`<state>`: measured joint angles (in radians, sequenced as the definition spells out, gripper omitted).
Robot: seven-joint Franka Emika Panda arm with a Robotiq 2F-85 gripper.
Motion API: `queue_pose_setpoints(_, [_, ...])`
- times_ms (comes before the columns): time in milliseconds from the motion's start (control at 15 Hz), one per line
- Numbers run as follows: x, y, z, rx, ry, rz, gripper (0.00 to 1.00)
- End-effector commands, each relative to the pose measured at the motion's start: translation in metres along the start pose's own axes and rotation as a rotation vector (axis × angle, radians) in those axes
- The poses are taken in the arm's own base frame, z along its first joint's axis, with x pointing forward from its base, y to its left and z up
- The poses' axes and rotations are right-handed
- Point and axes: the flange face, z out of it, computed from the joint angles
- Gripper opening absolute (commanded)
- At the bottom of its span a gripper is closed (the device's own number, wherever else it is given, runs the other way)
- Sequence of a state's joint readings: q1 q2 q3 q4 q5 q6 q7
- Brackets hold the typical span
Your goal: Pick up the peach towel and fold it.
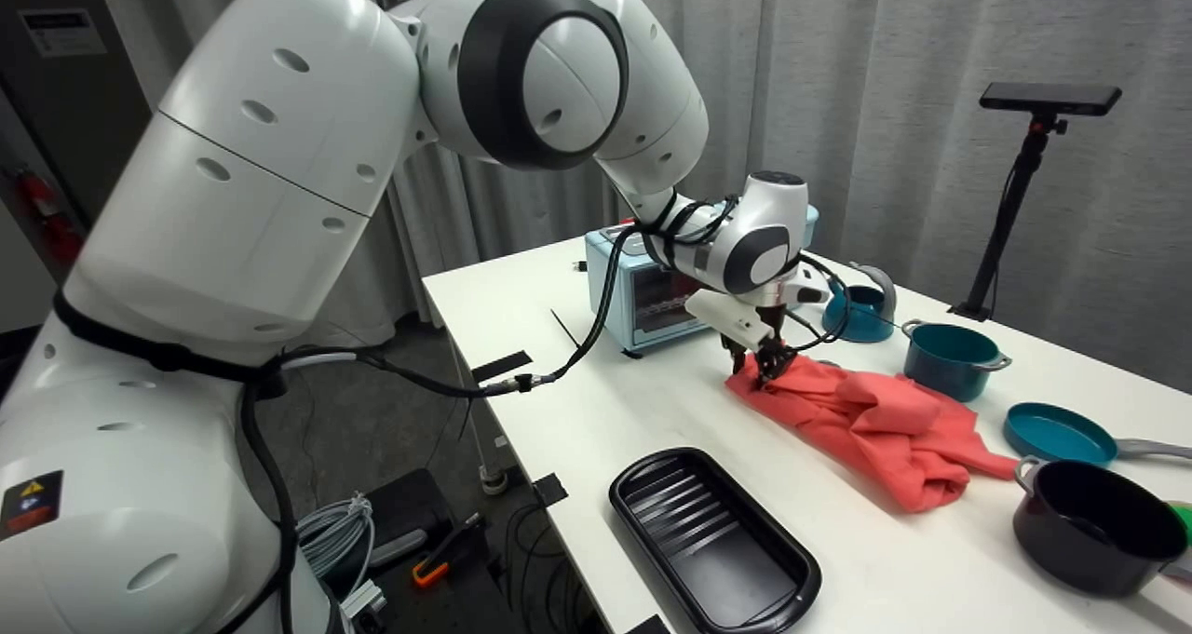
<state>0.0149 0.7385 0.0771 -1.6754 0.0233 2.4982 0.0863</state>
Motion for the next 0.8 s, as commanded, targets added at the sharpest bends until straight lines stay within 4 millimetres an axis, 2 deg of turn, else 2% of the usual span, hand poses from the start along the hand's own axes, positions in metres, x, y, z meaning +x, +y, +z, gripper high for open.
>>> queue_pose_setpoints(0, [0.005, -0.005, 0.006, 0.012, -0.029, 0.01, 0.19])
queue_pose_setpoints(133, [0.005, -0.007, 0.004, 0.02, -0.038, 0.016, 0.03])
queue_pose_setpoints(333, [0.004, -0.013, -0.009, 0.047, -0.025, 0.015, 0.0])
queue_pose_setpoints(400, [0.005, -0.015, -0.007, 0.061, -0.018, 0.02, 0.01])
queue_pose_setpoints(467, [-0.003, 0.008, -0.015, 0.086, -0.008, 0.037, 0.02])
queue_pose_setpoints(600, [-0.006, 0.019, -0.029, 0.133, 0.004, 0.073, 0.02])
queue_pose_setpoints(733, [-0.013, 0.042, -0.047, 0.17, 0.022, 0.13, 0.02])
